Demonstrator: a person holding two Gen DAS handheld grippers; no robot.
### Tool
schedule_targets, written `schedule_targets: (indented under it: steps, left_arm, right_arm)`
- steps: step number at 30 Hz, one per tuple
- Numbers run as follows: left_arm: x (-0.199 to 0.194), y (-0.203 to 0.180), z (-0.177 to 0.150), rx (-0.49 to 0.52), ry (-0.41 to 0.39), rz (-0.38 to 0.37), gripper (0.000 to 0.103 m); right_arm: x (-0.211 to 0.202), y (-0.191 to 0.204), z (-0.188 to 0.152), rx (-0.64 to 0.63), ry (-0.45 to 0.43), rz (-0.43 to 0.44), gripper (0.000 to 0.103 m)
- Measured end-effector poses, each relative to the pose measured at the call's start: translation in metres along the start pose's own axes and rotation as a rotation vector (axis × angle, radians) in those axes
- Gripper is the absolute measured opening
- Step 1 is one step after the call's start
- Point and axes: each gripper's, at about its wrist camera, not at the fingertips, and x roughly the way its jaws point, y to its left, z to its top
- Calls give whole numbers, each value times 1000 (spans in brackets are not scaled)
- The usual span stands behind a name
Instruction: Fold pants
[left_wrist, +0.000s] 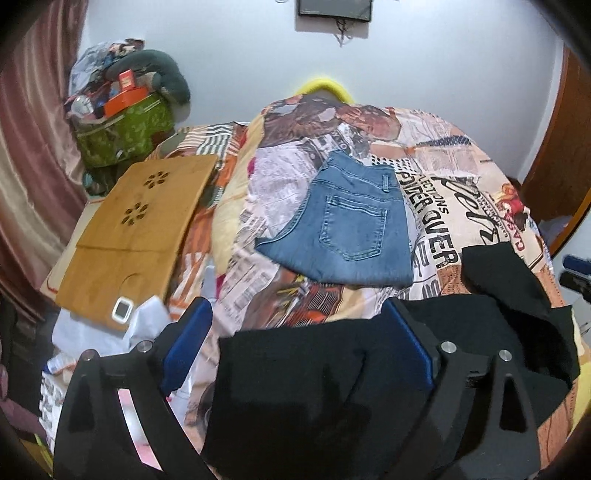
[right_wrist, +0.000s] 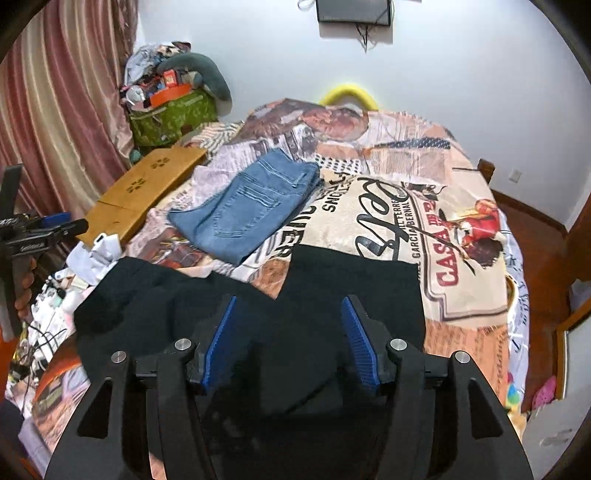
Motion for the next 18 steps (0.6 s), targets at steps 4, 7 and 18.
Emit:
schedule_targets:
  steps: [4, 7, 18]
  left_arm:
    - [27, -19, 6, 59, 23, 6, 93]
    - [46, -30, 8, 94, 42, 9, 93]
    - [109, -45, 6, 109, 135, -2, 93]
  right_arm:
    - [39, -12, 17, 21, 59, 19, 54]
    - [71, -17, 26, 25, 107, 35, 54]
    - [162, -25, 37, 43, 253, 70, 54]
